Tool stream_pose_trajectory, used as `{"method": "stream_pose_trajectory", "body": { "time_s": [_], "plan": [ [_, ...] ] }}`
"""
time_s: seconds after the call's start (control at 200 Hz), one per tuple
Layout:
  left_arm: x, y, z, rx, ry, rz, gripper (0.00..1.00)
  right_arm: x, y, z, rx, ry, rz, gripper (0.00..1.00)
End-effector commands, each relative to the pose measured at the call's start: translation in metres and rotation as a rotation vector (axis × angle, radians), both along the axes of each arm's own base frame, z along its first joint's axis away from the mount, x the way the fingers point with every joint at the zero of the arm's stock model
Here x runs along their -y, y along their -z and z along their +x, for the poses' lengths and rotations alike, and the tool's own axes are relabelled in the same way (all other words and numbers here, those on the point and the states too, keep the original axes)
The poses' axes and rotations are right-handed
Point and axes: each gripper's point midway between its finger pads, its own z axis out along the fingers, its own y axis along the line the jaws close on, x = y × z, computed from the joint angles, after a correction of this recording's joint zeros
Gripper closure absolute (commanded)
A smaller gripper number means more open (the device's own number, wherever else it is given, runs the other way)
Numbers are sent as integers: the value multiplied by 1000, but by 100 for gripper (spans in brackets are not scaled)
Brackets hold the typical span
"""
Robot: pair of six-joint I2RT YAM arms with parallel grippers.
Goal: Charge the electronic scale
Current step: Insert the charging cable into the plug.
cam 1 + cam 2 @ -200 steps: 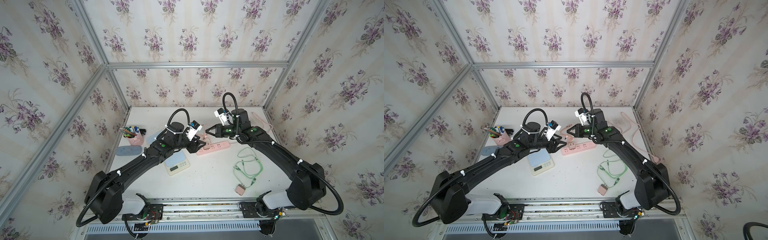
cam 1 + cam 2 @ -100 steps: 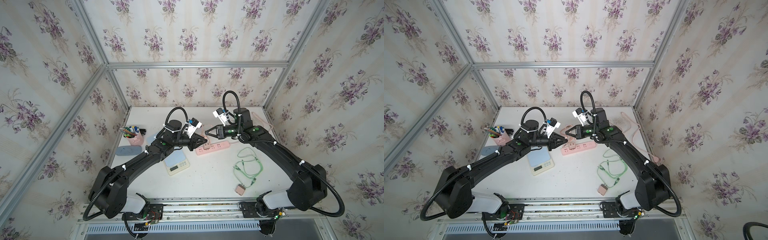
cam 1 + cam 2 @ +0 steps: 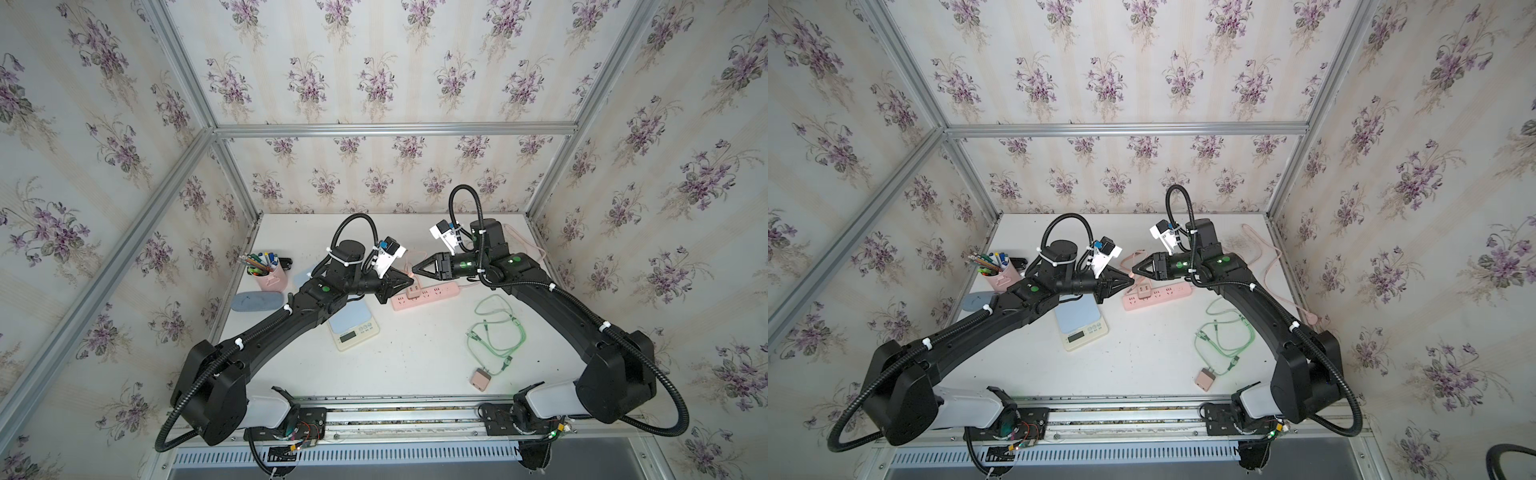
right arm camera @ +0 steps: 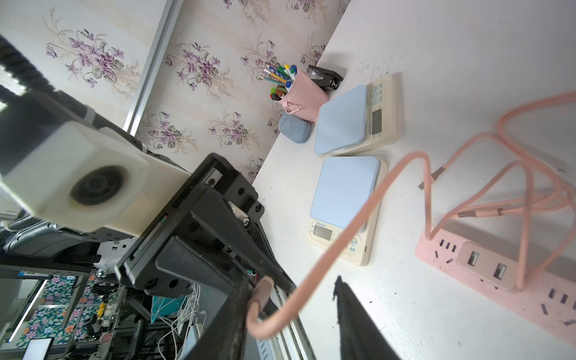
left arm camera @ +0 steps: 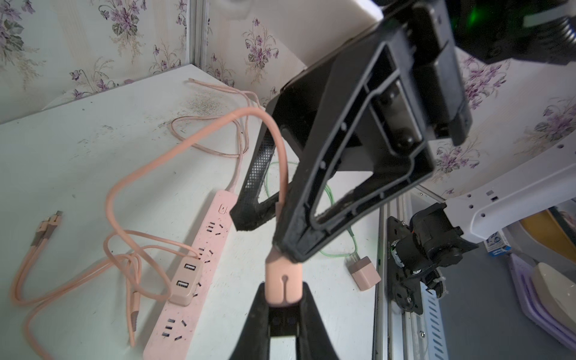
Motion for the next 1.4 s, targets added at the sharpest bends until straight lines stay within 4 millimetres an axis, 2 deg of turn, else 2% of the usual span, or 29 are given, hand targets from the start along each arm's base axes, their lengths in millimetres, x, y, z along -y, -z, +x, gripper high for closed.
{"method": "stream_pose_trajectory", "body": {
  "time_s": [0.0, 0.185, 0.36, 0.465, 0.57, 0.594, 0.609, 0.674, 0.724, 0.774, 0.884, 0.989, 1.004, 1.079, 1.194, 1.339, 1.354, 1.394],
  "plan": [
    [-3, 2, 5, 71, -23, 52, 98, -1, 7, -6, -54, -21, -11, 55],
    [-2, 7, 4, 104, -43, 96, 98, -7, 3, -8, -70, -40, 1, 62],
    [-1, 9, 2, 141, -56, 144, 98, -15, 5, -15, -91, -65, -9, 80],
    [-1, 12, 2, 154, -58, 171, 98, -18, 10, -16, -102, -63, -20, 100],
    [-3, 13, 4, 163, -73, 185, 97, -17, 13, -15, -108, -52, -38, 100],
    [-4, 13, 4, 166, -77, 188, 94, -16, 14, -14, -106, -45, -48, 100],
    [-5, 13, 4, 165, -82, 191, 89, -15, 14, -13, -103, -38, -54, 100],
    [-10, 14, 6, 166, -115, 201, 53, -8, 19, -3, -71, 21, -123, 100],
    [-15, 16, 8, 160, -142, 209, 39, 1, 24, 12, -24, 94, -207, 100],
    [-19, 21, 9, 140, -167, 211, 33, 11, 30, 26, 19, 161, -289, 100],
    [-22, 44, 13, 48, -206, 228, 32, 25, 43, 50, 88, 257, -412, 100],
    [-21, 70, 20, -40, -238, 254, 33, 25, 54, 66, 138, 300, -480, 100],
    [-19, 82, 22, -68, -239, 273, 33, 25, 56, 68, 142, 302, -488, 100],
    [-16, 104, 28, -119, -257, 292, 35, 22, 65, 77, 160, 315, -517, 100],
    [-10, 127, 40, -180, -273, 281, 38, 16, 83, 84, 145, 305, -551, 100],
    [-6, 147, 53, -239, -277, 256, 43, 16, 108, 93, 116, 305, -609, 100],
    [-6, 149, 55, -242, -278, 254, 43, 3, 110, 84, 122, 271, -610, 100],
    [-5, 153, 57, -252, -276, 254, 44, -2, 115, 83, 120, 260, -614, 100]
  ]
}}
